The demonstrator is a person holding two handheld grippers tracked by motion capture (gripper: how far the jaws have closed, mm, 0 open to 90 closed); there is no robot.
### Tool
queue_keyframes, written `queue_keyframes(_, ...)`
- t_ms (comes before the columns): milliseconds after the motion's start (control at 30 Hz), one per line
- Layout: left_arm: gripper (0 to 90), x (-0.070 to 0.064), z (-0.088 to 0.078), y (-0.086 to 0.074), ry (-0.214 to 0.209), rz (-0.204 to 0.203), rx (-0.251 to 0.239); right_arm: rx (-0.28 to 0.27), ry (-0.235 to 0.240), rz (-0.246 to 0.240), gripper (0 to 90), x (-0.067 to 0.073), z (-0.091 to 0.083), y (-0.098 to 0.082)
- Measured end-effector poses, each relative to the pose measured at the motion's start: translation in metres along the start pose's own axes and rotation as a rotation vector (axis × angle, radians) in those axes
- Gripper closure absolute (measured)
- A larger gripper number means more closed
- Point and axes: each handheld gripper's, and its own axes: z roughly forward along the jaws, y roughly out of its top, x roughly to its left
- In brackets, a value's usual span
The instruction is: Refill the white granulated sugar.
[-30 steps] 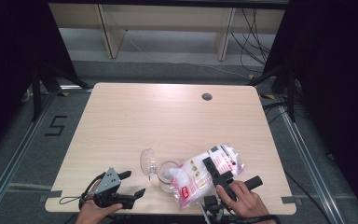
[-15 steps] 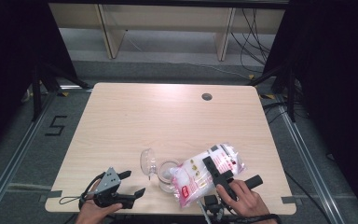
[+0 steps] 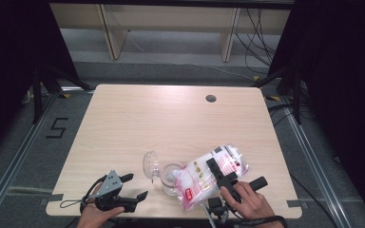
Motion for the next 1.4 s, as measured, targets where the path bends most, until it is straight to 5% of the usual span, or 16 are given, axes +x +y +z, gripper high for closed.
queue_keyframes(367,17.3,0.0015,-0.0019,-0.0020,-0.008,-0.018,-0.020,-0.013,0.017,-0.010,52.2,-0.0027,0.0017,0.0019)
queue_keyframes(700,17.3,0.0023,0.0012,-0.0004,-0.011,0.006,-0.005,0.005,0.022,0.002,52.4,0.0019,-0.0020,-0.0028)
queue_keyframes(1100,16.2,-0.0026,-0.0023,-0.0010,0.008,0.023,-0.004,-0.008,0.014,-0.052,52.8,-0.0030,-0.0024,-0.0030)
queue_keyframes(1400,16.1,-0.0034,-0.0018,-0.0001,0.004,0.034,-0.001,-0.004,0.000,-0.020,53.1,-0.0024,-0.0044,-0.0024)
